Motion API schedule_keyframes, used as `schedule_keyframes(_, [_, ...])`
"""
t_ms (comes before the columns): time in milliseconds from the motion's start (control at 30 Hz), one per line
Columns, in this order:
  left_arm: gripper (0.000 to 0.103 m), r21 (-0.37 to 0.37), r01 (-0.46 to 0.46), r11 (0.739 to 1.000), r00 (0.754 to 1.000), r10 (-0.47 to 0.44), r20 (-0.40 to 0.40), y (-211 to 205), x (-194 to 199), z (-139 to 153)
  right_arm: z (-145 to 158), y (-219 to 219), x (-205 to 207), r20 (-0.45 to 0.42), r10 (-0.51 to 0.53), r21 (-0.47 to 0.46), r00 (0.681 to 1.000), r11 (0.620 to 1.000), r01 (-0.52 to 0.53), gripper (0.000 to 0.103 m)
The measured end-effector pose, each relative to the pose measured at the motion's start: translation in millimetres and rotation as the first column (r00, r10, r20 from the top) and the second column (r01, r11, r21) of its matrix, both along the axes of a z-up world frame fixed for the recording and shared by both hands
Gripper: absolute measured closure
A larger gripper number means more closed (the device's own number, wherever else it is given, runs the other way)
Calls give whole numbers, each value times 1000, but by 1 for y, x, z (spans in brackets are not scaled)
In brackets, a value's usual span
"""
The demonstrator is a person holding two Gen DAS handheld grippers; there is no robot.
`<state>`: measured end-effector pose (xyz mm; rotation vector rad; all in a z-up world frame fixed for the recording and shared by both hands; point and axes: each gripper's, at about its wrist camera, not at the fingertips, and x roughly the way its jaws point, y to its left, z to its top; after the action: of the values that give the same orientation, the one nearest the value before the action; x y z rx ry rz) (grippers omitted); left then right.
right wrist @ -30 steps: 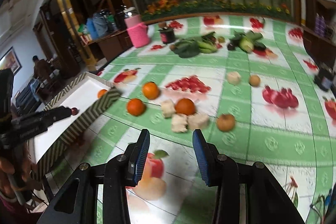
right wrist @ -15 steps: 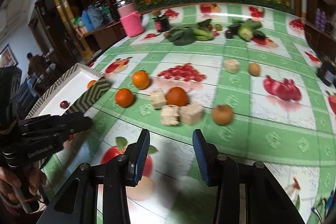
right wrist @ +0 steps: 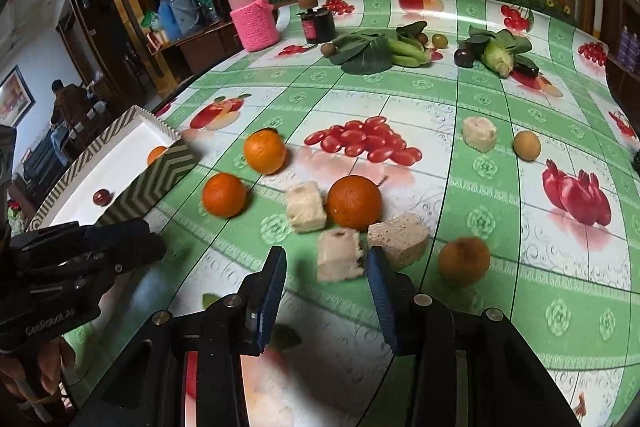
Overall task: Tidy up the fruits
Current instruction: 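Grasp a mandarin orange with the left tool while the right tool grasps a yam chunk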
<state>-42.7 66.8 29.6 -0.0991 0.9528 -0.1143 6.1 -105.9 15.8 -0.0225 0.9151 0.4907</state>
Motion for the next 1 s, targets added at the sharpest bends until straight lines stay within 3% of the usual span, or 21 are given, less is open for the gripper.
schedule_keyframes(133, [76, 1, -2, 1000, 1000, 2, -3, -2, 3, -1, -5, 2, 3, 0, 4, -24, 1000, 1000, -4, 68])
schedule_keyframes(433, [76, -10, -13, 1000, 1000, 13, -10, -12, 22, 0, -1, -5, 0, 4, 5, 18, 1000, 1000, -5, 79])
schedule_keyframes(1000, [76, 27, 4, 1000, 1000, -3, -17, -23, 45, -5, -5, -14, 5, -19, 2, 44, 1000, 999, -1, 79])
